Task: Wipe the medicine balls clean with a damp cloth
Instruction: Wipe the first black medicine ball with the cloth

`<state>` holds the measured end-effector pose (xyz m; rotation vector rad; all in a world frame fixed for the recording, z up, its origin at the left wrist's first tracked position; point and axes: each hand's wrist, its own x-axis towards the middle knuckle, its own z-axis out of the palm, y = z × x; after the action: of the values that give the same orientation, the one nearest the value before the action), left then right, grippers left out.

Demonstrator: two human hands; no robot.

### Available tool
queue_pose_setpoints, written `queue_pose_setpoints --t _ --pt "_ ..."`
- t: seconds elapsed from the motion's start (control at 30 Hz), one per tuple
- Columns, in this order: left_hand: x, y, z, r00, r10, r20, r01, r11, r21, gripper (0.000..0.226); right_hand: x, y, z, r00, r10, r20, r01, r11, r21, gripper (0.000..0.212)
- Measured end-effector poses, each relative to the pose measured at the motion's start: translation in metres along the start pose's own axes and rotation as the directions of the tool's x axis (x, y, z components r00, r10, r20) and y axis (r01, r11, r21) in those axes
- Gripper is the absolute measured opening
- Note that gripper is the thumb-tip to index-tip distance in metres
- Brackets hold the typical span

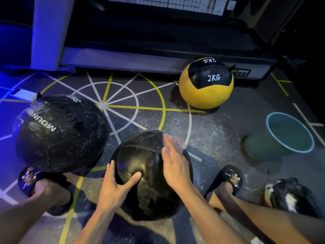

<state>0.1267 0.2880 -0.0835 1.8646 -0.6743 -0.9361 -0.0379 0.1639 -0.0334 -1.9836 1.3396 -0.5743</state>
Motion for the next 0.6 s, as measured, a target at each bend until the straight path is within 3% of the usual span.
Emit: queue_pose_setpoints --t 0.03,0.1,0.13,0.2,0.27,0.33,0.37,0.43,0.53,0.6 --pt "0.0 -0.001 0.0 1.0 -0.002 -0.001 0.002 1.0 -0.002 0.155 0.0 -0.001 0.001 0.993 -0.1 0.065 0.105 0.991 -0.079 0.052" --pt "-0.002 -0.002 -0.001 1.0 -0.004 0.003 0.004 1.0 -0.023 0.152 -0.001 0.016 -0.008 0.982 -0.144 0.125 0.16 0.979 -0.128 0.051" --pt "-0.003 -0.002 0.0 1.0 -0.002 0.0 0.002 0.999 -0.044 0.15 -0.003 0.03 -0.016 0.99 -0.1 0.095 0.11 0.989 -0.102 0.049" --pt "-0.005 -0.001 0.0 1.0 0.007 -0.011 -0.007 0.998 -0.061 0.142 -0.01 0.064 -0.031 0.986 0.163 0.04 -0.163 0.987 -0.009 0.046" --pt "-0.006 0.001 0.003 1.0 0.015 -0.002 -0.015 0.999 -0.043 0.135 -0.017 0.078 -0.039 0.902 0.43 0.036 -0.431 0.897 0.093 0.051" --pt "-0.01 0.004 0.008 0.999 0.036 -0.013 -0.036 0.999 -0.007 0.141 -0.015 0.067 -0.03 0.882 0.472 0.005 -0.462 0.861 0.214 0.043" --pt "-0.013 0.006 0.01 0.999 0.047 -0.021 -0.046 0.998 0.031 0.146 -0.011 0.051 -0.023 0.902 0.43 -0.027 -0.415 0.883 0.221 0.044" --pt "-0.018 0.01 0.014 0.998 0.056 -0.029 -0.053 0.994 0.093 0.151 -0.004 0.013 -0.011 0.97 0.231 -0.075 -0.226 0.971 0.077 0.05" --pt "-0.018 0.014 0.015 0.998 0.043 -0.053 -0.036 0.99 0.133 0.155 -0.013 -0.015 0.001 0.995 -0.077 0.069 0.086 0.986 -0.145 0.052" --pt "-0.018 0.015 0.017 0.998 0.028 -0.063 -0.019 0.99 0.139 0.154 -0.019 0.009 -0.007 0.993 -0.114 0.024 0.115 0.988 -0.103 0.056"
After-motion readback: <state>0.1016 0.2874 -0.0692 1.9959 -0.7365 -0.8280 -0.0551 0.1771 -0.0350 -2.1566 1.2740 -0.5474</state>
